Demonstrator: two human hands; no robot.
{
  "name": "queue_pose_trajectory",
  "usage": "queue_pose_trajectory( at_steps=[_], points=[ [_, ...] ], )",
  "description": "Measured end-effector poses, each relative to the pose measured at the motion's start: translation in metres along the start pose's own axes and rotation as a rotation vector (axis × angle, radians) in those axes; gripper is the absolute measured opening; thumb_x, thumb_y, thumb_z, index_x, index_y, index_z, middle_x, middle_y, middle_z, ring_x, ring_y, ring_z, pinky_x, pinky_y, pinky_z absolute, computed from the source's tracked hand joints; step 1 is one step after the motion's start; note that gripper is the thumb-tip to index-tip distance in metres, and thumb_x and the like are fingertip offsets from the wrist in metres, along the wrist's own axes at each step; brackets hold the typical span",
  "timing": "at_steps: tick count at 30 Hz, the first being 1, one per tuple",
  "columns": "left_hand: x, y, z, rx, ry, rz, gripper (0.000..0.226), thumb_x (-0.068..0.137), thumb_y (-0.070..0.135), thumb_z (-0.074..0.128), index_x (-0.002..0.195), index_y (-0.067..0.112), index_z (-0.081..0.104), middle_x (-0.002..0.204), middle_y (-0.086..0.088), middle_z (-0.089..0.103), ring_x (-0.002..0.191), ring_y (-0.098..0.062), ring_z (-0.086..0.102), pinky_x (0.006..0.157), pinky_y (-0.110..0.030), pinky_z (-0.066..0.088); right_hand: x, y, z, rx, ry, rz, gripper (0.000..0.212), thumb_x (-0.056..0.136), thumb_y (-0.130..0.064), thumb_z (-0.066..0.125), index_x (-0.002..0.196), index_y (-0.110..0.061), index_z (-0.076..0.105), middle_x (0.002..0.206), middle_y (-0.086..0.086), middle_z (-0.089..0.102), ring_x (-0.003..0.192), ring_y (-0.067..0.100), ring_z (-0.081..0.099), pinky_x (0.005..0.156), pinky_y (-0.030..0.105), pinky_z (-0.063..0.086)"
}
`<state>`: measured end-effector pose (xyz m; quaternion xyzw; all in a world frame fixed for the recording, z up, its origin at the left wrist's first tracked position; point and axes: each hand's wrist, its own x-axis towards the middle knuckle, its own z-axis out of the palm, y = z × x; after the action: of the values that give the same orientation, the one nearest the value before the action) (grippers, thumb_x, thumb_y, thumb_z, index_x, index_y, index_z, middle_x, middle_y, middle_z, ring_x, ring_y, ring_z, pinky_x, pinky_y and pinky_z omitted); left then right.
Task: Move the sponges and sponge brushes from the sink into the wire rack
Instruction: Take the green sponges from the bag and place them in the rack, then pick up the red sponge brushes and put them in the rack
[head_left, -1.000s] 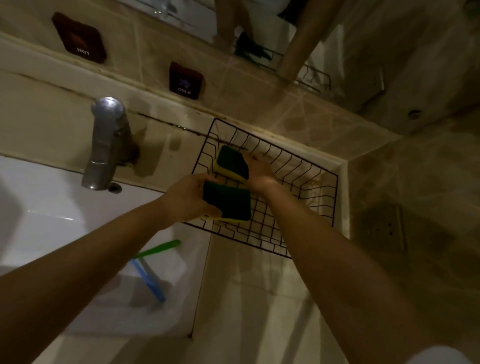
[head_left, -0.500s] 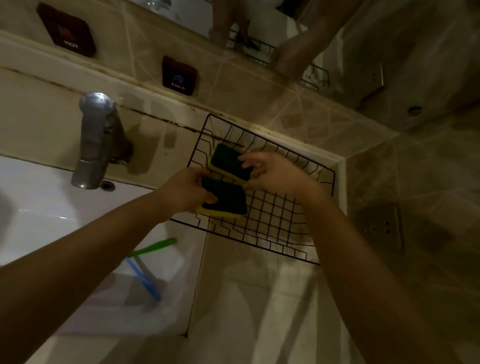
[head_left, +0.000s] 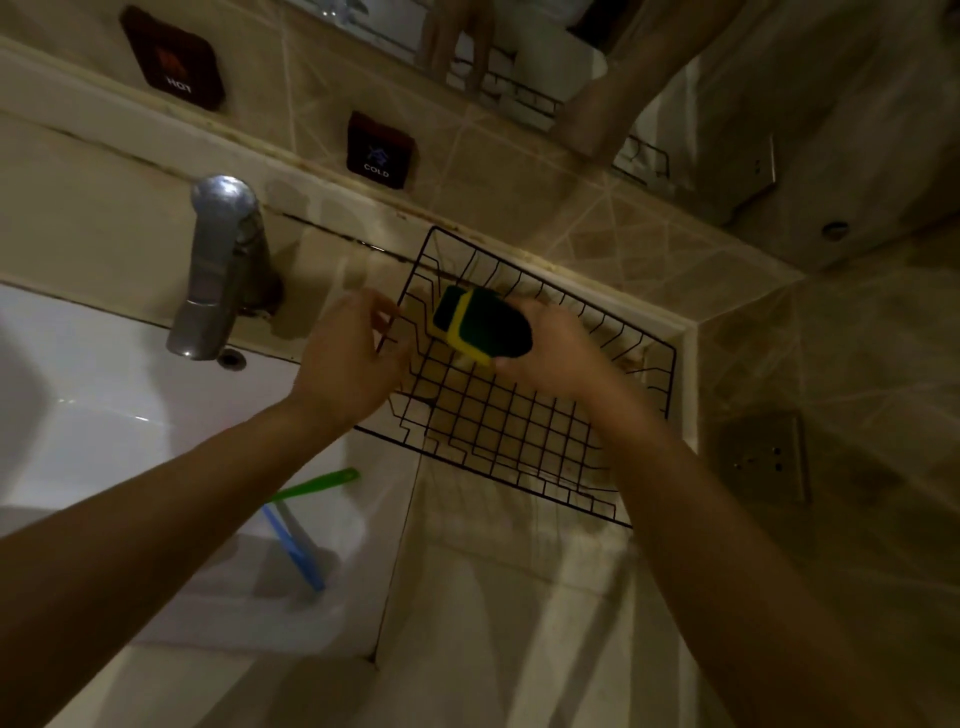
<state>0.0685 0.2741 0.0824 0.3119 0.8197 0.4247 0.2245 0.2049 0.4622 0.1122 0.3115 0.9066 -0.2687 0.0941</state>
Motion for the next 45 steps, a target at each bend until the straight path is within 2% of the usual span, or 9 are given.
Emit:
queue_pose_trajectory(
  at_steps=[4,21,26,29,32,35,38,42,45],
  points=[
    [-0.005,-0.019,0.008,0.19,-0.024,0.005,0.052,0.082,0.021,0.07,0.129,0.011,0.049,0.124,-0.016,0.053,0.102,-0.026,0.056,0.082,-0.032,0.046,0.02,0.012,0.007,-0.14,0.041,0.011,0.053,0.072,-0.029,0.072,0.122,-0.015,0.058,0.121,0.011,0.062,0.121,0.028,0.051,0.091,0.032,0.048],
    [-0.019,-0.04,0.02,0.116,-0.042,0.055,0.046,0.093,0.023,0.055,0.138,0.018,0.046,0.098,-0.002,0.047,0.086,-0.02,0.053,0.076,-0.029,0.037,0.05,0.004,0.036,-0.277,-0.003,0.178,0.077,0.081,-0.051,0.065,0.144,-0.019,0.037,0.148,0.01,0.041,0.134,0.035,0.033,0.11,0.047,0.035],
    [-0.034,-0.049,0.007,0.005,-0.031,0.038,0.042,0.097,0.033,0.048,0.135,0.016,0.05,0.097,0.002,0.052,0.088,-0.017,0.054,0.078,-0.032,0.041,0.023,-0.027,0.032,-0.214,0.288,0.119,0.063,0.084,-0.046,0.066,0.137,-0.015,0.048,0.135,0.013,0.049,0.125,0.034,0.039,0.101,0.044,0.041],
    [-0.045,-0.071,-0.005,-0.027,-0.024,-0.205,0.039,0.096,0.037,0.047,0.124,0.012,0.056,0.099,0.001,0.057,0.085,-0.021,0.062,0.08,-0.037,0.051,-0.003,-0.058,0.035,0.177,0.364,0.004,0.026,0.09,-0.026,0.066,0.114,-0.015,0.066,0.105,0.004,0.067,0.096,0.021,0.061,0.081,0.034,0.054],
    [-0.054,-0.097,-0.017,-0.269,0.047,-0.708,0.033,0.093,0.036,0.052,0.114,0.011,0.059,0.094,-0.012,0.066,0.08,-0.03,0.066,0.083,-0.052,0.057,-0.033,-0.087,0.05,0.436,0.217,-0.042,0.011,0.091,-0.027,0.064,0.09,-0.037,0.068,0.084,-0.013,0.07,0.077,0.005,0.067,0.07,0.028,0.059],
    [-0.067,-0.114,-0.02,-0.49,-0.002,-0.903,0.027,0.092,0.02,0.053,0.103,-0.002,0.064,0.089,-0.022,0.068,0.073,-0.032,0.061,0.074,-0.045,0.057,-0.063,-0.101,0.083,0.418,-0.036,-0.069,0.011,0.088,-0.042,0.057,0.082,-0.051,0.059,0.084,-0.02,0.066,0.077,-0.002,0.063,0.063,0.021,0.057],
    [-0.095,-0.144,-0.033,-0.594,0.088,-1.107,0.017,0.09,0.006,0.053,0.093,-0.007,0.063,0.08,-0.02,0.063,0.063,-0.026,0.059,0.047,-0.03,0.055,-0.074,-0.121,0.151,0.305,-0.36,-0.113,0.01,0.089,-0.04,0.055,0.088,-0.035,0.063,0.081,-0.007,0.068,0.072,0.008,0.066,0.065,0.031,0.061],
    [-0.109,-0.145,-0.016,-0.786,0.109,-1.218,0.012,0.092,0.004,0.051,0.081,0.006,0.053,0.077,-0.012,0.054,0.064,-0.024,0.056,0.056,-0.033,0.052,-0.06,-0.114,0.201,0.211,-0.383,-0.028,0.017,0.088,-0.017,0.052,0.098,-0.013,0.065,0.087,0.008,0.066,0.069,0.018,0.057,0.059,0.031,0.048],
    [-0.119,-0.154,0.002,-0.788,0.128,-1.238,0.01,0.09,0.004,0.055,0.083,0.011,0.053,0.078,-0.01,0.05,0.066,-0.021,0.051,0.058,-0.034,0.048,-0.041,-0.102,0.227,0.025,-0.371,-0.096,0.03,0.088,-0.005,0.055,0.116,-0.011,0.064,0.107,0.011,0.062,0.089,0.021,0.056,0.072,0.03,0.048]
  ],
)
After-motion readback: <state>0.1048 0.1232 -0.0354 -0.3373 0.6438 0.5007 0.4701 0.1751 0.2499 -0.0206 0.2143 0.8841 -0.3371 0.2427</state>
